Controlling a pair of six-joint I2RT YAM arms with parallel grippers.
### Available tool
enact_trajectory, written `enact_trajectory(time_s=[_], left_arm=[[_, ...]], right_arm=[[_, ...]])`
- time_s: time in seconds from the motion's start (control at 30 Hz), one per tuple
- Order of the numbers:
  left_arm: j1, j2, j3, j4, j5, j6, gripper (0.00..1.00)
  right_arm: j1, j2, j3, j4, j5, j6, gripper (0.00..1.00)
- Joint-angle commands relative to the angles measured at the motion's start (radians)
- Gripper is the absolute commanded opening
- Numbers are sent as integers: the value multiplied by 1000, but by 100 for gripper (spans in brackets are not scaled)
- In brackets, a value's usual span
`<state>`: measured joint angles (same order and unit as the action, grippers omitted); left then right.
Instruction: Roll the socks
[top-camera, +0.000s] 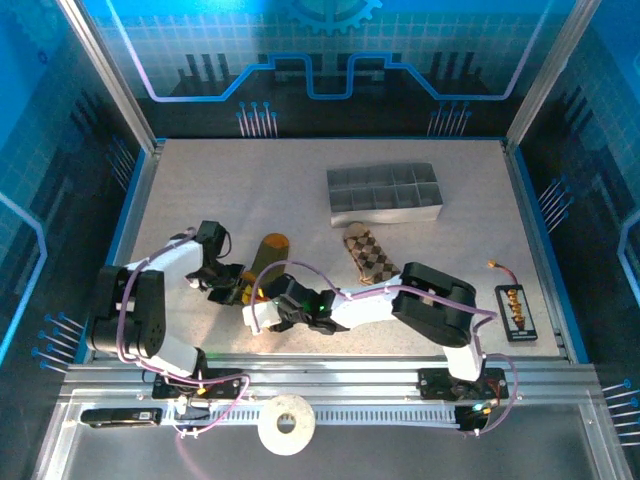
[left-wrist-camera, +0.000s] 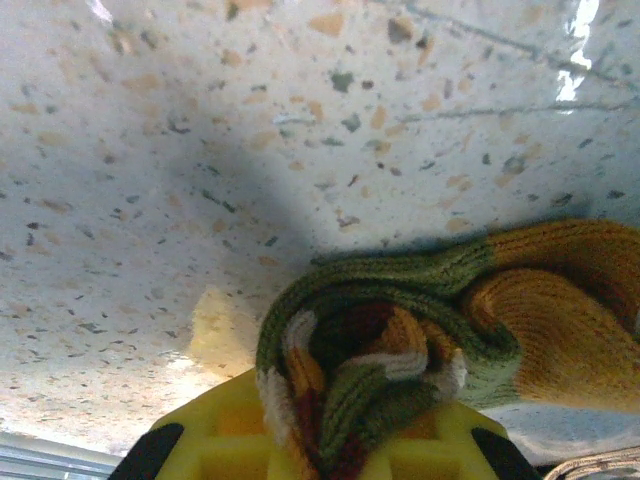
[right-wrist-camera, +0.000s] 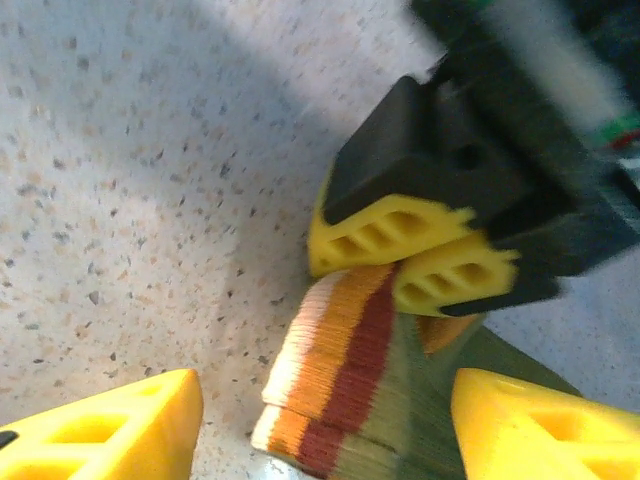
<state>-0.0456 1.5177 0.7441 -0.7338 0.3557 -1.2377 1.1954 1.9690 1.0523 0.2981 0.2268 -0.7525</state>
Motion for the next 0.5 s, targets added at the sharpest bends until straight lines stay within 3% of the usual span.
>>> enact_trajectory(time_s=[0.0,0.27,0.37,0.47], left_arm=[[-5,56,-38,-107,-76,23,0],[-5,34,-8,-113,-61,46,2],[-5,-22,21,-136,-68,45,22],[-1,-97,51,-166,-87,26,56]], right_arm=[[3,50,51,2,59,-35,57],[-29,117,128,-158,55,90,12],[-53,113,147,-243,-45,164,2],[-72,113,154,-297,-131,228,0]])
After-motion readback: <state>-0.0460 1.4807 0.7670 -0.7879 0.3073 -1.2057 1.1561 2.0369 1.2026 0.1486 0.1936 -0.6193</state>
